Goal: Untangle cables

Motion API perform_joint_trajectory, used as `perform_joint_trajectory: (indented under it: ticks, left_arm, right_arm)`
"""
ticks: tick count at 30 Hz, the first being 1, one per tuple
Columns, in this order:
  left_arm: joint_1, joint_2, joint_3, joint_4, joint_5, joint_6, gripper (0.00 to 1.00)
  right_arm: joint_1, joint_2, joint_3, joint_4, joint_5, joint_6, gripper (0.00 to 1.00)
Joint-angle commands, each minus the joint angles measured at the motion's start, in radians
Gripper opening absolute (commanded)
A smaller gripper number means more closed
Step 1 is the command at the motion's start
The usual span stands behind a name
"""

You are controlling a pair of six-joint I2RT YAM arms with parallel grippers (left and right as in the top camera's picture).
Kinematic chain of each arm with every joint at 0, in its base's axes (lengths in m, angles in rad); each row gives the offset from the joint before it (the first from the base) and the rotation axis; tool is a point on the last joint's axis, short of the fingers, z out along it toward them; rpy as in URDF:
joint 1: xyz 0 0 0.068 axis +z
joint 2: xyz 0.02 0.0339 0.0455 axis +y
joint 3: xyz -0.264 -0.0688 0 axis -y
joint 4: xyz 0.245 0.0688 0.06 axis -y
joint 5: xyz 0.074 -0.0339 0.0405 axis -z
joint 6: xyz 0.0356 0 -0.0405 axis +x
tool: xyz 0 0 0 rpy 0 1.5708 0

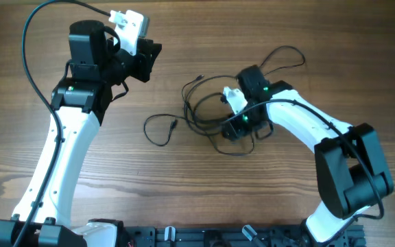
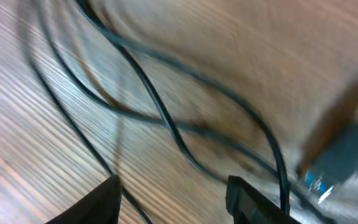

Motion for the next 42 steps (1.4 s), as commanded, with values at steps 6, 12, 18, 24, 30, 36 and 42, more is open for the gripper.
perform_joint_trajectory:
  ticks: [6,12,18,24,30,36,42]
  left_arm:
    - [0.004,0.003,0.005,-0.001,0.013,-0.01,0.23]
    - [0.004,0.003,0.005,0.0,0.013,-0.01,0.23]
    - [0.004,0.003,0.005,-0.005,0.013,-0.01,0.23]
    - [0.005,0.003,0.005,-0.005,0.012,-0.009,0.23]
    - [0.005,0.003,0.005,-0.004,0.013,-0.009,0.23]
    - [0.005,0.003,0.005,-0.005,0.013,-0.01,0.23]
    - [0.005,0.003,0.005,-0.023,0.012,-0.009,0.24]
  right_arm:
    - [0.003,-0.087,0.082,0.064,0.349,0.184,0.6]
    - [0.036,-0.087,0.078,-0.262,0.349,0.408,0.57]
    - [0.118,-0.087,0.018,-0.256,0.411,0.621,0.59]
    - [0.119,-0.087,-0.164,-0.064,0.42,0.605,0.59]
    - [0.119,-0.087,-0.178,0.021,0.335,0.55,0.15]
    - [0.118,-0.101,-0.15,0.075,0.32,0.508,0.04]
    - [0.113,-0.281,0.069,-0.089,0.383,0.467,0.04]
